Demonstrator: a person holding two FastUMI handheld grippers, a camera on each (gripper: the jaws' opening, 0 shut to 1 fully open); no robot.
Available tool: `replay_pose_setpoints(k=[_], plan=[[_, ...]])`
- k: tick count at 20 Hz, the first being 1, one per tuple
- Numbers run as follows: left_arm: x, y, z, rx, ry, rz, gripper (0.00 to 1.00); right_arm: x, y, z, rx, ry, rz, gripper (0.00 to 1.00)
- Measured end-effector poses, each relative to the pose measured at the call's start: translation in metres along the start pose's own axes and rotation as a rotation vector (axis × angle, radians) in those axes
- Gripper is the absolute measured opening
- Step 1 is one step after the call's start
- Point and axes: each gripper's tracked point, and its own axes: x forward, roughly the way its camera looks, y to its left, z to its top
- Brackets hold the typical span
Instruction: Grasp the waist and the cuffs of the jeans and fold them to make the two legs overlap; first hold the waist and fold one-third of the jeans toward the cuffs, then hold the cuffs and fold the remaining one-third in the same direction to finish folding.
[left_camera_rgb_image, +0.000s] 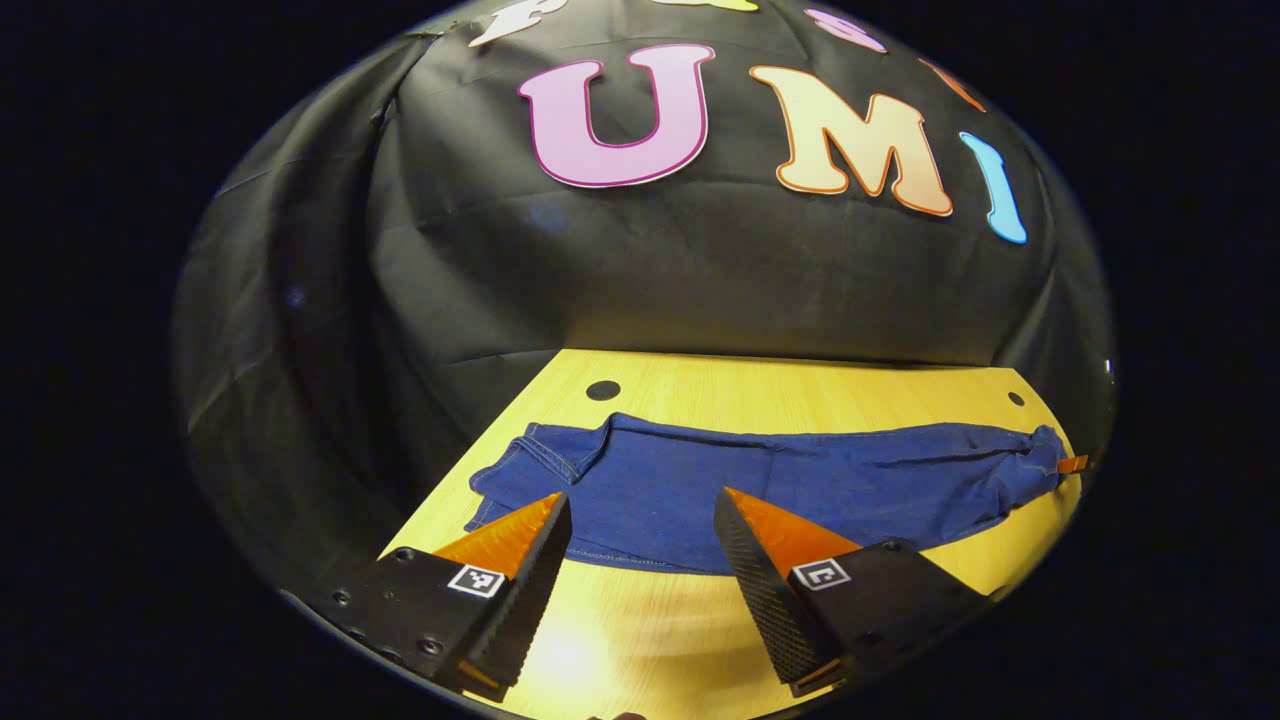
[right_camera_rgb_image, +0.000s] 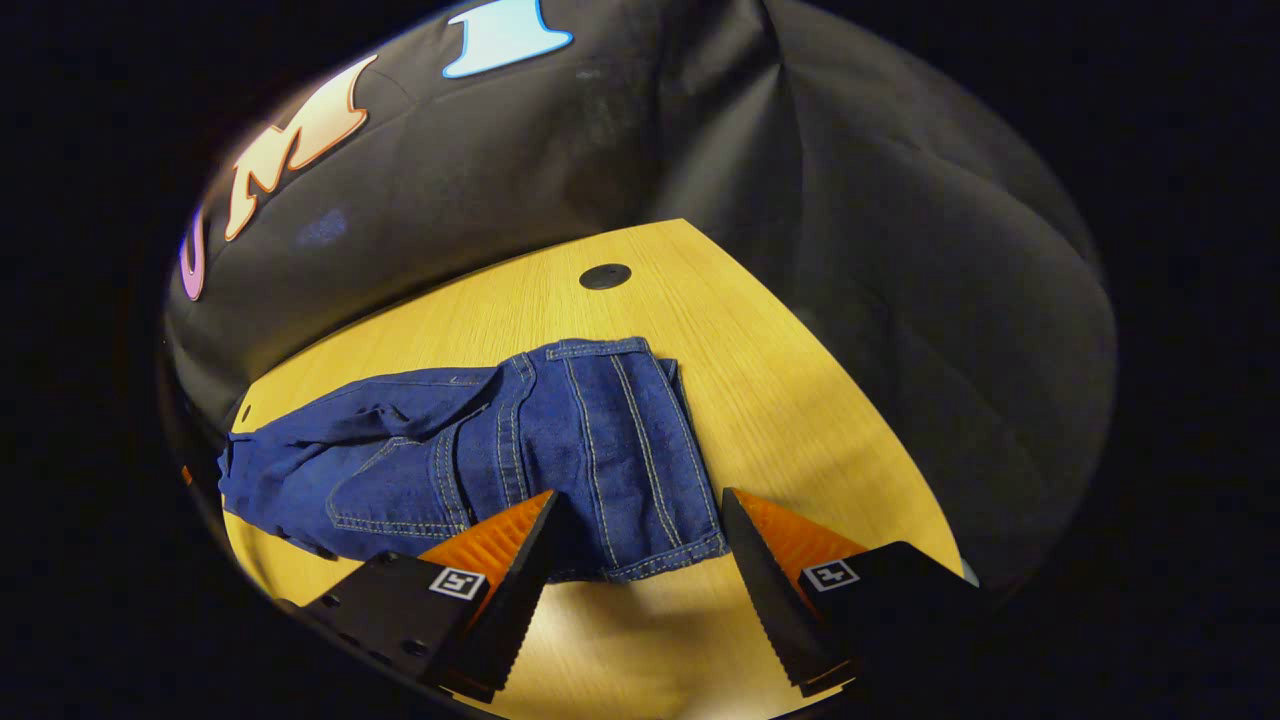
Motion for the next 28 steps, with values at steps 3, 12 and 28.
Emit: replay_pose_setpoints(k=[3, 12, 28], plan=[[0.000, 0.000, 0.003, -0.004, -0.002, 0.007, 0.88, 0.004, 0.003, -0.001, 0.012, -0.027, 0.011, 0.92], [-0.010, -0.006, 0.004, -0.048, -0.019, 0.018, 0.88, 0.010, 0.017, -0.001, -0.014, -0.083, 0.010, 0.35], [-0.022, -0.006, 0.004, -0.083, -0.026, -0.009, 0.89, -0.064, 0.063, 0.077, 0.028, -0.268, 0.061, 0.06]])
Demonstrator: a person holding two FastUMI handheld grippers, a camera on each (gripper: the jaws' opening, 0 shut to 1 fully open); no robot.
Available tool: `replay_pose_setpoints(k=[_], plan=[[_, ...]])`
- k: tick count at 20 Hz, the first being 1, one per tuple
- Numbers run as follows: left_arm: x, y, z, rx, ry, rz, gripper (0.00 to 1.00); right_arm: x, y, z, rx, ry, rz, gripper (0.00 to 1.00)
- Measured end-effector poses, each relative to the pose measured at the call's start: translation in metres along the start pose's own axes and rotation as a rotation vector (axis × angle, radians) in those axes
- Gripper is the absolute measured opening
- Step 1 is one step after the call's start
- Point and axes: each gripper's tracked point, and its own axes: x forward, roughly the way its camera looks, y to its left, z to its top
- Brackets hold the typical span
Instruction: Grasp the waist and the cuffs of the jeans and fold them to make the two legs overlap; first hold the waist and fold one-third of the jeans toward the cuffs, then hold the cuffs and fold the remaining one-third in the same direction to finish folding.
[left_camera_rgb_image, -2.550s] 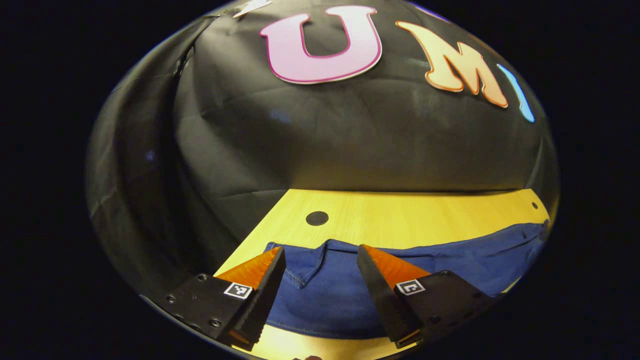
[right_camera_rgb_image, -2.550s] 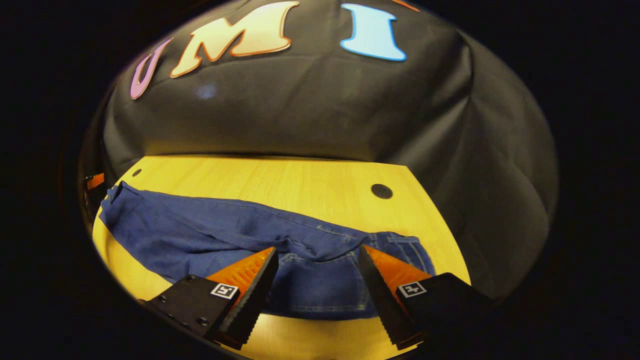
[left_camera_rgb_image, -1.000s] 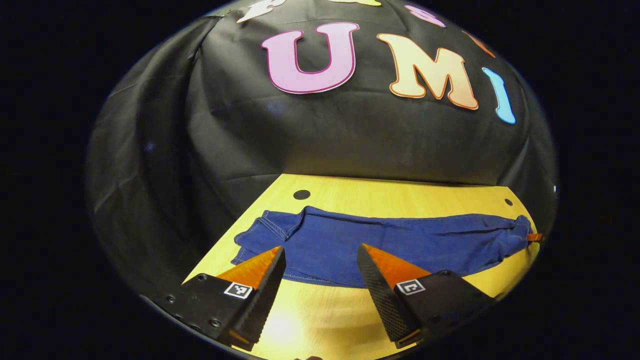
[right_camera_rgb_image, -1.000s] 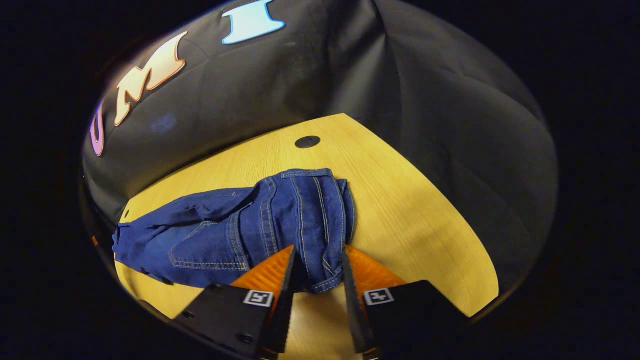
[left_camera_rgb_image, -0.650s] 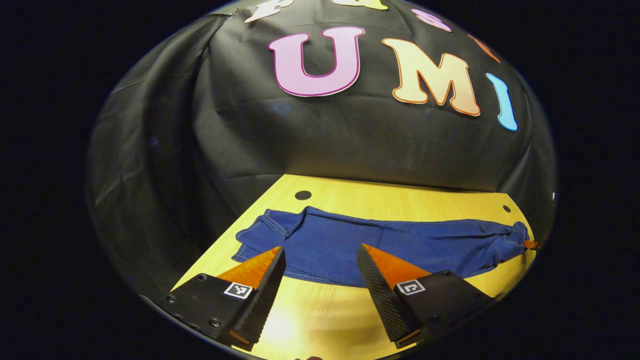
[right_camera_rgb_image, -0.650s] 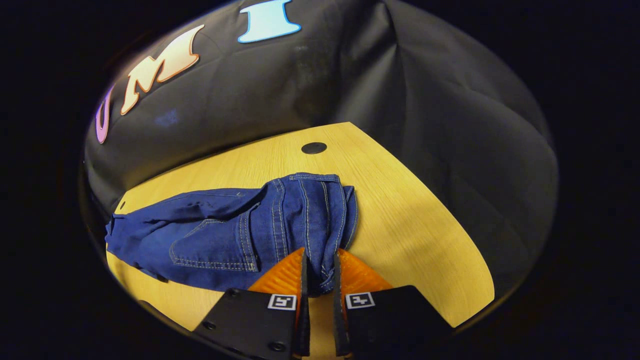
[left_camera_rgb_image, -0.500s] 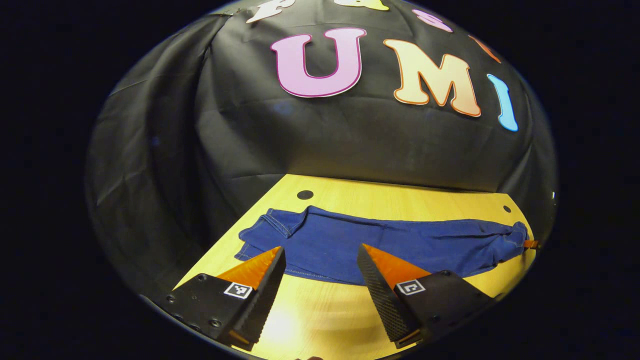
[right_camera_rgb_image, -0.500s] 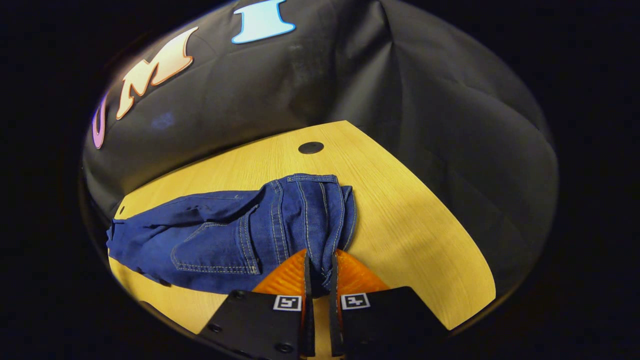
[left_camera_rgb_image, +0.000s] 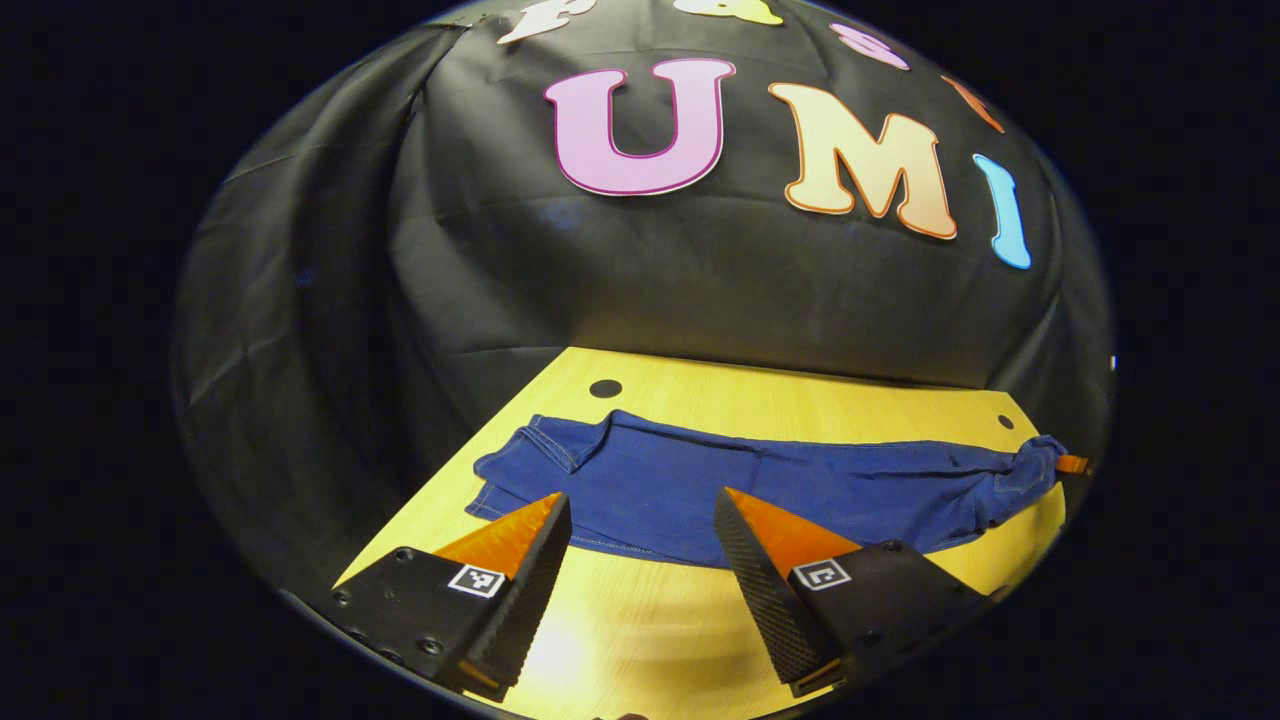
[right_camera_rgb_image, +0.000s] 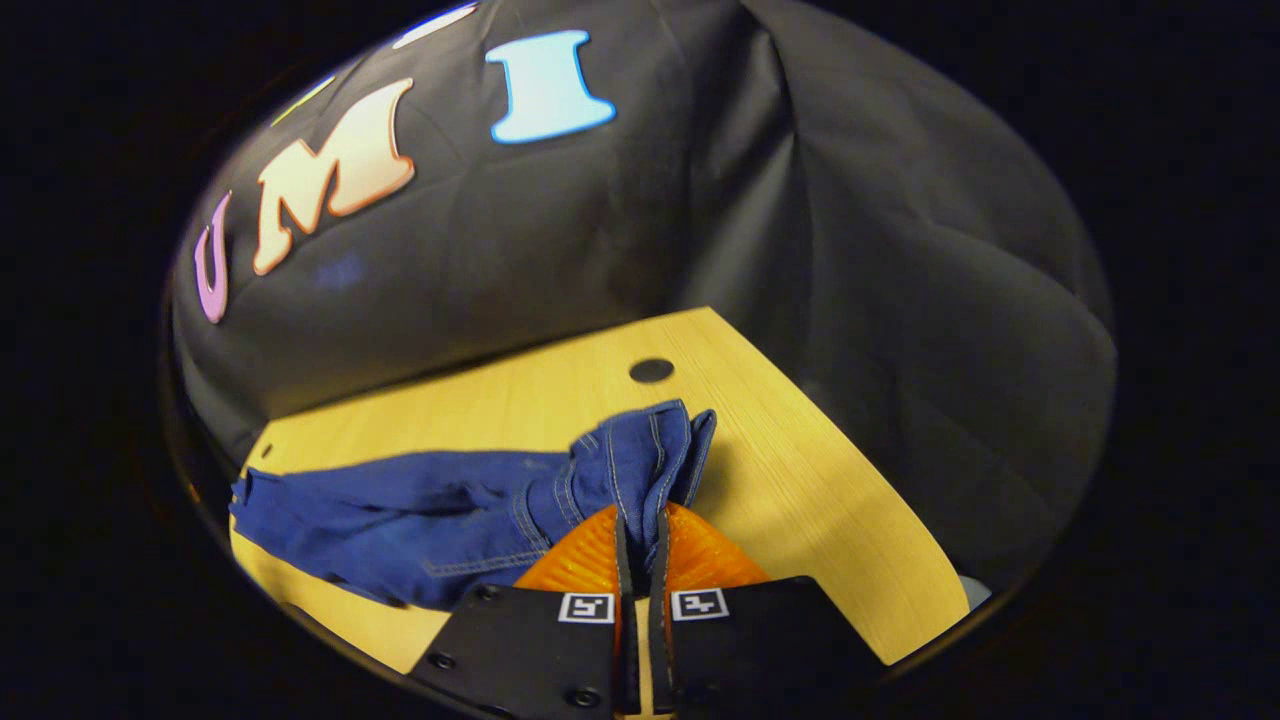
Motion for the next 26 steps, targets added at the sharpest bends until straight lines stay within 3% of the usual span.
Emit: replay_pose_setpoints(k=[5, 10, 14, 16, 18, 22, 26], plan=[[0.010, 0.004, 0.002, -0.024, -0.010, -0.061, 0.88, -0.036, 0.110, 0.048, 0.037, -0.109, 0.216, 0.04], [0.020, 0.018, 0.004, -0.030, -0.024, -0.126, 0.89, -0.043, 0.226, 0.044, 0.067, -0.139, 0.410, 0.04], [0.028, 0.036, -0.004, -0.039, -0.009, -0.140, 0.92, -0.064, 0.316, 0.043, 0.244, -0.141, 0.666, 0.04], [0.031, 0.047, -0.006, -0.050, -0.006, -0.139, 0.88, -0.066, 0.353, 0.029, 0.319, -0.118, 0.757, 0.04], [0.035, 0.053, -0.008, -0.072, -0.013, -0.143, 0.88, -0.051, 0.383, -0.014, 0.303, -0.046, 0.774, 0.03], [0.046, 0.076, -0.016, -0.117, -0.004, -0.125, 0.88, -0.021, 0.430, -0.125, 0.182, 0.178, 0.735, 0.04], [0.062, 0.103, -0.025, -0.134, 0.015, -0.094, 0.88, -0.012, 0.436, -0.159, 0.045, 0.203, 0.678, 0.04]])
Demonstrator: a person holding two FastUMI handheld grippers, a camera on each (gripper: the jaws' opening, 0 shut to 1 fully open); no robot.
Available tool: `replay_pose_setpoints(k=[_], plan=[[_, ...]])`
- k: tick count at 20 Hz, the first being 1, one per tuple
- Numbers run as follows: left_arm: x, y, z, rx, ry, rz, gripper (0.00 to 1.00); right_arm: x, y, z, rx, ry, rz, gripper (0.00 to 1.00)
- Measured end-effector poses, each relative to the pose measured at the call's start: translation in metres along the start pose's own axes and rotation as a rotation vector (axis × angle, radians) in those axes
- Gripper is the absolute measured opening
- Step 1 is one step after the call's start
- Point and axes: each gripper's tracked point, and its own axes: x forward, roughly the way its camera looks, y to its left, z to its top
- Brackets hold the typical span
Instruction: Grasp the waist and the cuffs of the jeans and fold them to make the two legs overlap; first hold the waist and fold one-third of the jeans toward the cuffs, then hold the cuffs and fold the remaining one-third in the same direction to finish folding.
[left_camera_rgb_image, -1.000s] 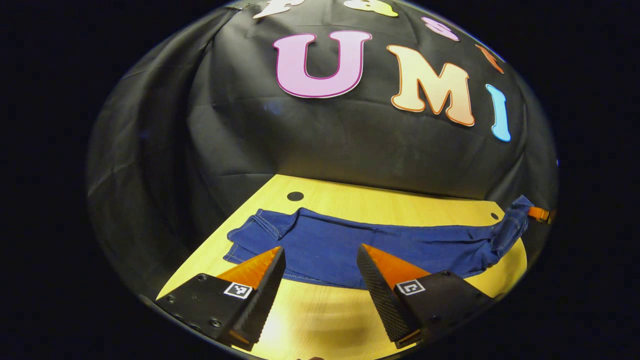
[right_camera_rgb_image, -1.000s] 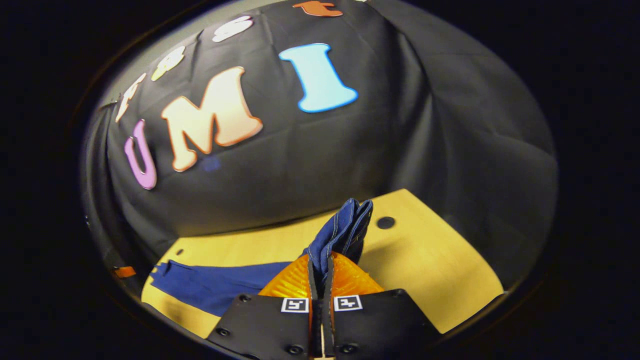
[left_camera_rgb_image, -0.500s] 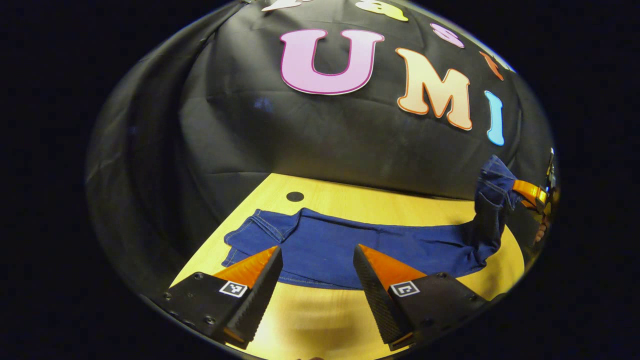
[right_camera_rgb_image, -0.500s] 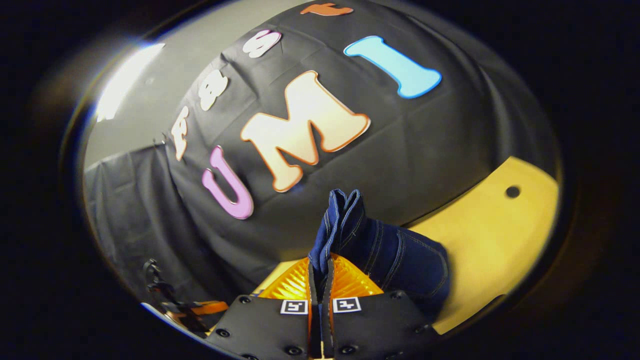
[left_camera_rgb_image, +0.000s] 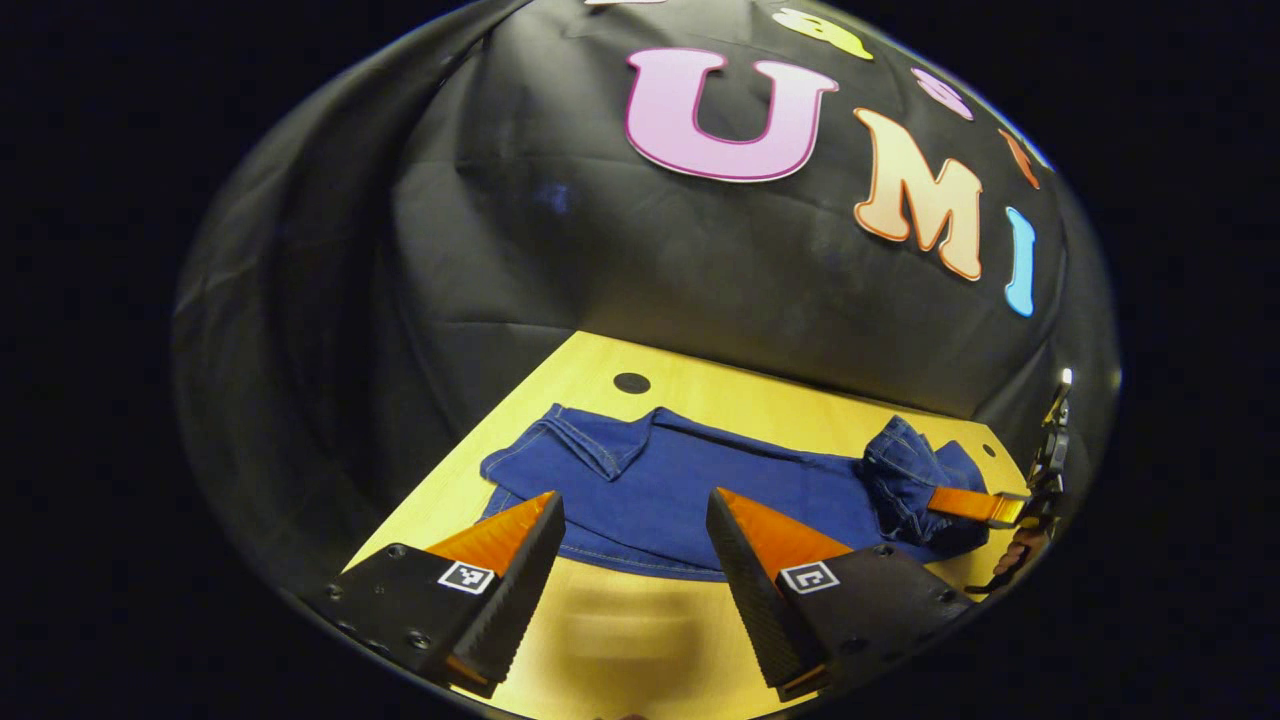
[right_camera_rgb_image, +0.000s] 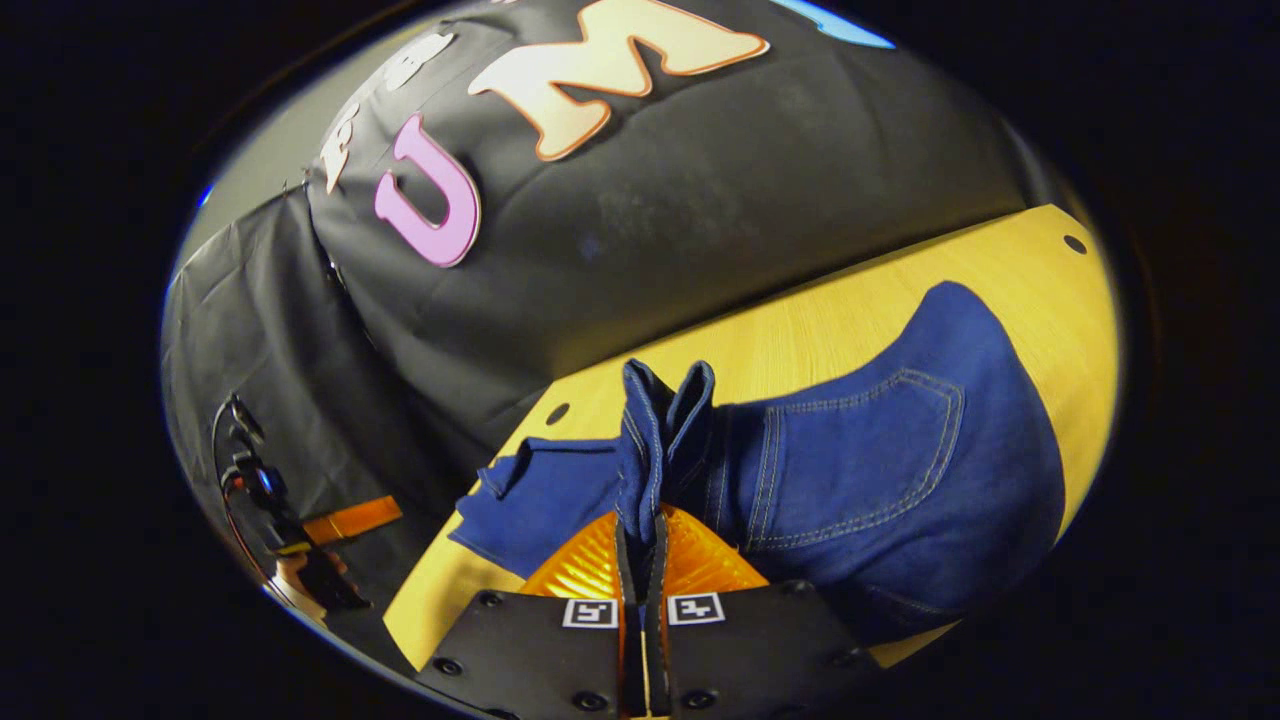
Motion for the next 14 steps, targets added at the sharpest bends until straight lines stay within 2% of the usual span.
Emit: replay_pose_setpoints(k=[2, 4, 5, 8, 9, 10, 12, 14], plan=[[0.009, 0.021, -0.004, -0.005, 0.009, 0.025, 0.88, -0.001, 0.000, 0.005, -0.068, -0.021, -0.016, 0.04], [0.021, 0.040, -0.008, -0.006, 0.018, 0.052, 0.88, 0.004, -0.004, -0.002, -0.076, -0.019, -0.040, 0.06], [0.028, 0.050, -0.010, -0.007, 0.024, 0.063, 0.88, 0.002, -0.002, -0.005, -0.062, -0.008, -0.038, 0.22], [0.051, 0.070, -0.013, -0.012, 0.034, 0.090, 0.88, -0.014, 0.003, -0.010, -0.084, 0.029, -0.048, 0.98], [0.059, 0.075, -0.013, -0.023, 0.039, 0.092, 0.88, -0.019, 0.005, -0.008, -0.097, 0.028, -0.050, 0.94], [0.068, 0.077, -0.015, -0.034, 0.046, 0.090, 0.88, -0.028, 0.010, -0.005, -0.104, 0.018, -0.052, 0.98], [0.082, 0.086, -0.016, -0.041, 0.056, 0.103, 0.88, -0.048, 0.018, 0.010, -0.100, -0.010, -0.060, 0.94], [0.095, 0.093, -0.021, -0.035, 0.070, 0.122, 0.89, -0.068, 0.020, 0.031, -0.085, -0.051, -0.086, 0.98]])
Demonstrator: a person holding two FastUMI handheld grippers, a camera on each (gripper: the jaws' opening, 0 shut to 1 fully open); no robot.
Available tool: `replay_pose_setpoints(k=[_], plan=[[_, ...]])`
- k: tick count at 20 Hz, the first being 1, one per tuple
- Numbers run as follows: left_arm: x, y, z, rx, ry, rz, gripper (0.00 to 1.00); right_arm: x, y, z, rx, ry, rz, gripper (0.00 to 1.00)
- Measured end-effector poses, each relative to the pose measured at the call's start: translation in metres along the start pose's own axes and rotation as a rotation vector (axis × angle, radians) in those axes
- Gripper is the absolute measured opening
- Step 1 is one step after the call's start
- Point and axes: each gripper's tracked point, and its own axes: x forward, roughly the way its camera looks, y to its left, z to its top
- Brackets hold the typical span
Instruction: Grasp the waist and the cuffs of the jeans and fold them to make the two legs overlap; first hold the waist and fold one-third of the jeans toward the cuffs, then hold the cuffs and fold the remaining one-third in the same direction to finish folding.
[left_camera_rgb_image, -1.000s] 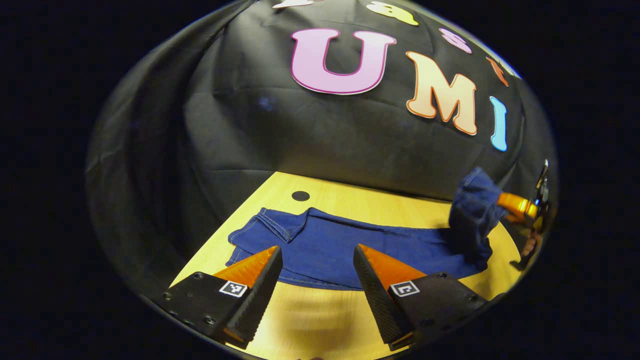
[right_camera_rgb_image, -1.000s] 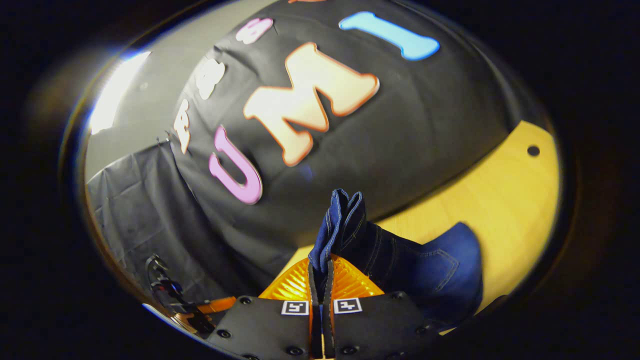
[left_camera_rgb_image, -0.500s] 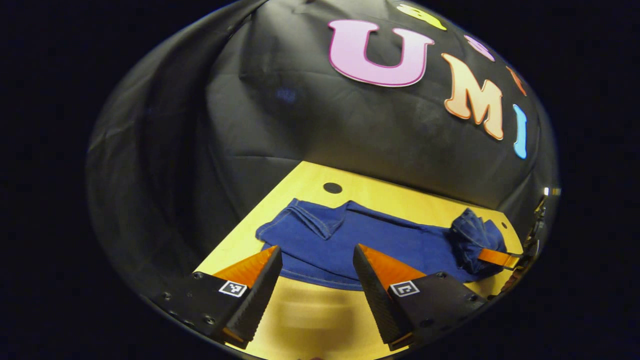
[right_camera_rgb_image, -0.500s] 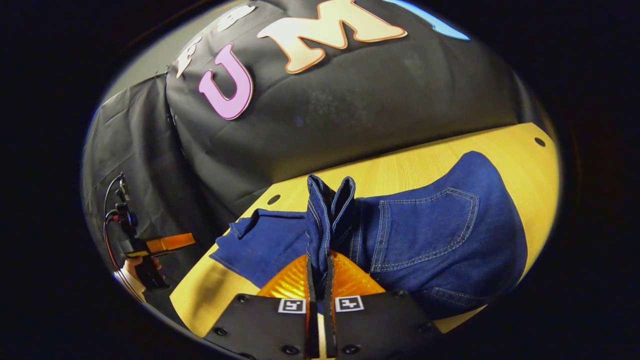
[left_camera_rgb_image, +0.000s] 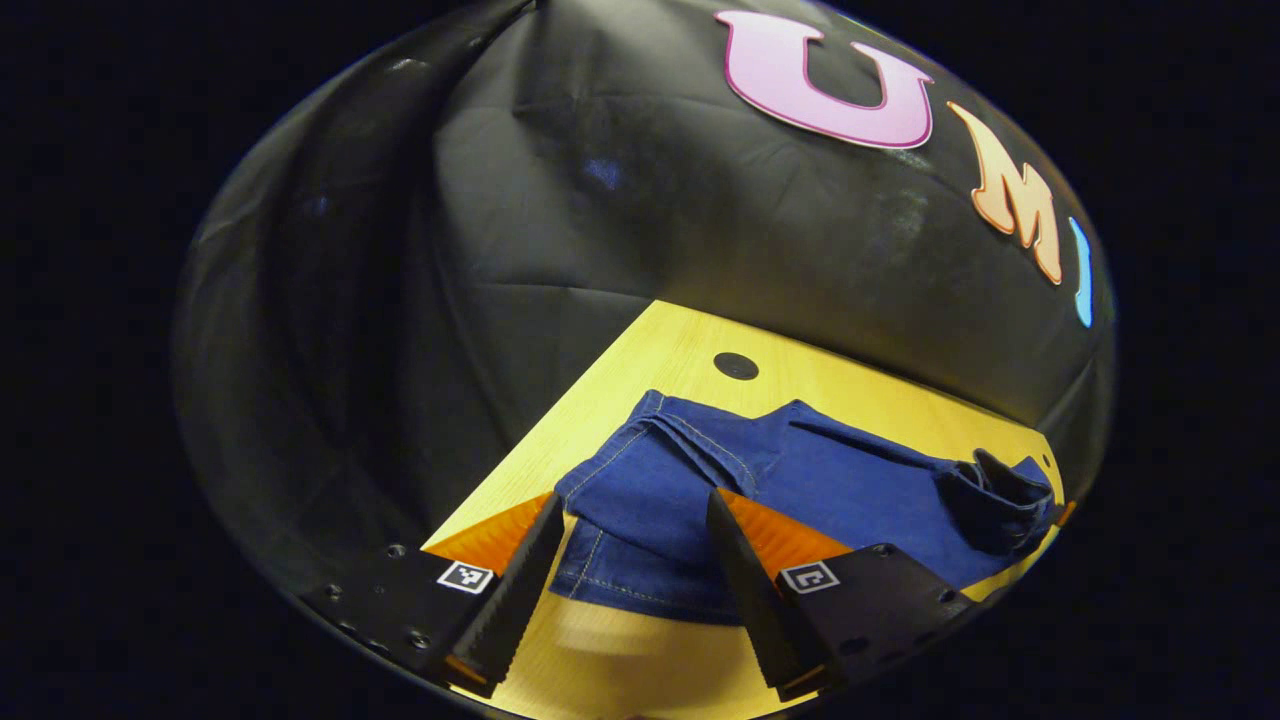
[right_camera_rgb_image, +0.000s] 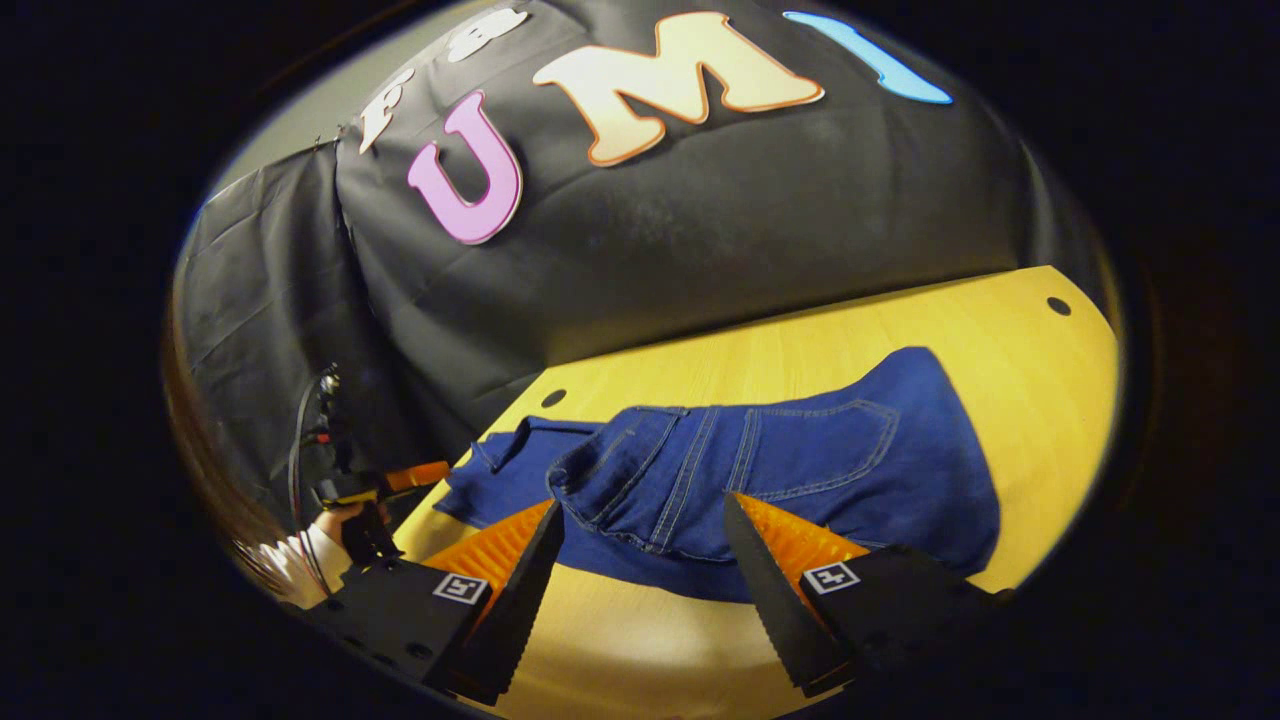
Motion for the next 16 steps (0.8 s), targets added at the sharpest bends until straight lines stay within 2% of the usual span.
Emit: replay_pose_setpoints(k=[5, 6, 7, 8, 11, 12, 13, 14, 16], plan=[[0.014, 0.001, -0.021, -0.027, 0.063, 0.015, 0.89, -0.050, -0.017, 0.055, -0.011, -0.111, -0.101, 0.98], [0.013, 0.002, -0.021, -0.029, 0.059, 0.021, 0.89, -0.058, -0.022, 0.062, -0.002, -0.127, -0.122, 0.94], [0.015, 0.001, -0.020, -0.034, 0.054, 0.016, 0.90, -0.064, -0.023, 0.066, 0.018, -0.131, -0.125, 0.98], [0.015, -0.001, -0.020, -0.039, 0.053, 0.020, 0.90, -0.072, -0.023, 0.064, 0.038, -0.126, -0.127, 0.94], [0.017, 0.002, -0.025, -0.009, 0.066, 0.058, 0.94, -0.084, -0.033, 0.055, 0.050, -0.095, -0.165, 0.98], [0.018, 0.003, -0.026, 0.011, 0.068, 0.077, 0.88, -0.088, -0.035, 0.054, 0.052, -0.090, -0.176, 0.98], [0.018, 0.005, -0.028, 0.033, 0.074, 0.095, 0.87, -0.089, -0.034, 0.054, 0.056, -0.083, -0.181, 0.98], [0.017, 0.004, -0.027, 0.037, 0.065, 0.098, 0.86, -0.090, -0.034, 0.051, 0.061, -0.077, -0.183, 0.98], [0.014, 0.000, -0.024, 0.019, 0.058, 0.087, 0.78, -0.090, -0.035, 0.052, 0.064, -0.076, -0.186, 0.98]])
